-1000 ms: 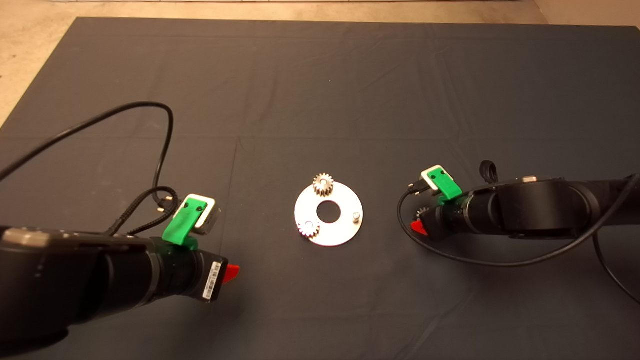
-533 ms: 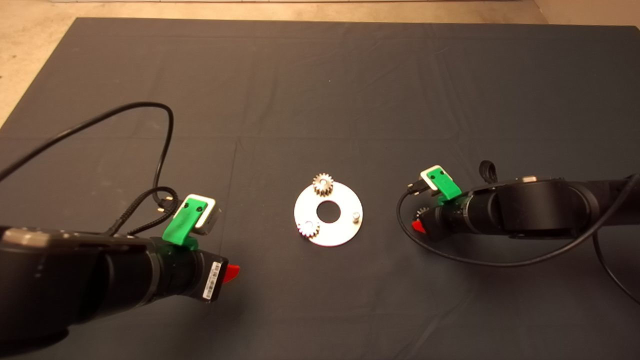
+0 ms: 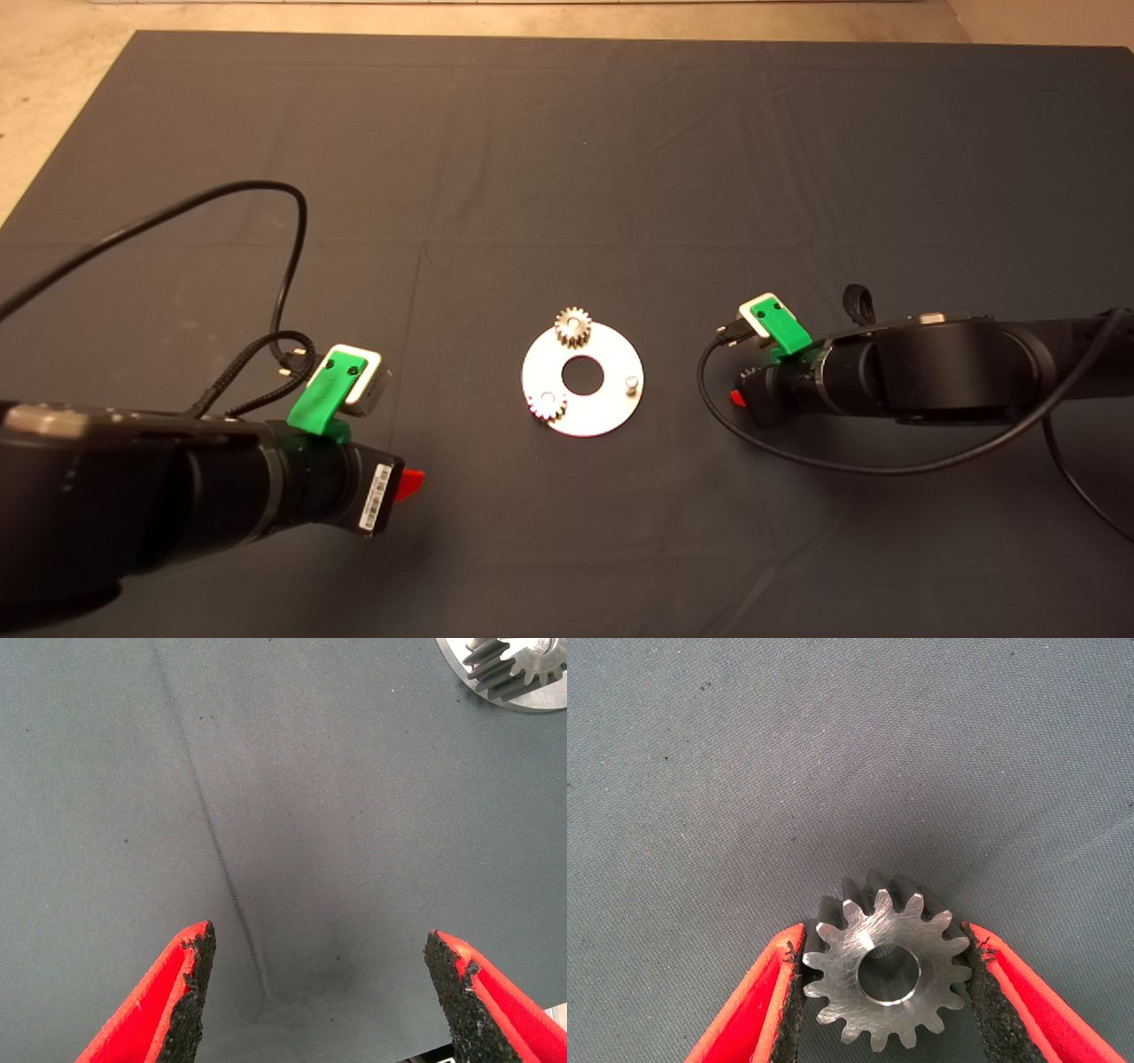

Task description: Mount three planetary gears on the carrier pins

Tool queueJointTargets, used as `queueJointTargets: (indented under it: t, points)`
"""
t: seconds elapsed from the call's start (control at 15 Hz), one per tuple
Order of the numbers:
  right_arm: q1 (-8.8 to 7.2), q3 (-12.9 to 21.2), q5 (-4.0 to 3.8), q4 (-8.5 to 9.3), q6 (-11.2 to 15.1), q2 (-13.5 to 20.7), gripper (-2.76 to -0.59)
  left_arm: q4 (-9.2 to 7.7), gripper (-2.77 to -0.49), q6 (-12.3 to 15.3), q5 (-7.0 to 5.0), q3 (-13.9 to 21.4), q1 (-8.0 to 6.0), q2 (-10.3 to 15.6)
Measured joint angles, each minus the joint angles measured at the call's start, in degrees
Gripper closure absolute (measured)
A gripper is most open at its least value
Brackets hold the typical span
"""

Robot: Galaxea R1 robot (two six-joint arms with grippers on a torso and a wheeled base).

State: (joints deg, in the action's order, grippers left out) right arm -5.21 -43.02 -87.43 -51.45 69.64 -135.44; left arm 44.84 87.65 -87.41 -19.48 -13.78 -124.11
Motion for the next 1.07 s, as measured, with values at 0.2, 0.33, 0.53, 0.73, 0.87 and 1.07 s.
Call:
queueJointTargets:
  t: [0.2, 0.33, 0.53, 0.73, 0.87, 1.07]
  points:
    - [0.0, 0.0, 0.0, 0.02, 0.01, -0.01, -1.15, 0.0, -1.64, 0.0, 0.0, 0.0, 0.0, 0.0]
    - [0.0, 0.0, 0.0, 0.02, 0.0, -0.01, -1.15, 0.0, -1.64, 0.0, 0.0, 0.0, -0.02, 0.0]
    - [0.0, 0.02, 0.0, 0.02, 0.0, -0.01, -1.1, 0.0, -1.64, 0.0, 0.01, 0.0, 0.0, 0.0]
    - [0.0, 0.02, -0.16, 0.01, 0.01, -0.14, -1.07, 0.0, -1.64, -0.01, 0.01, 0.0, 0.0, 0.0]
    - [0.0, 0.09, -0.22, -0.01, 0.0, -0.14, -1.05, 0.0, -1.64, -0.02, 0.01, 0.0, 0.0, 0.0]
    - [0.34, 1.88, -0.39, -0.01, 0.01, -0.11, -1.02, 0.0, -1.64, -0.02, 0.01, 0.0, -0.02, 0.0]
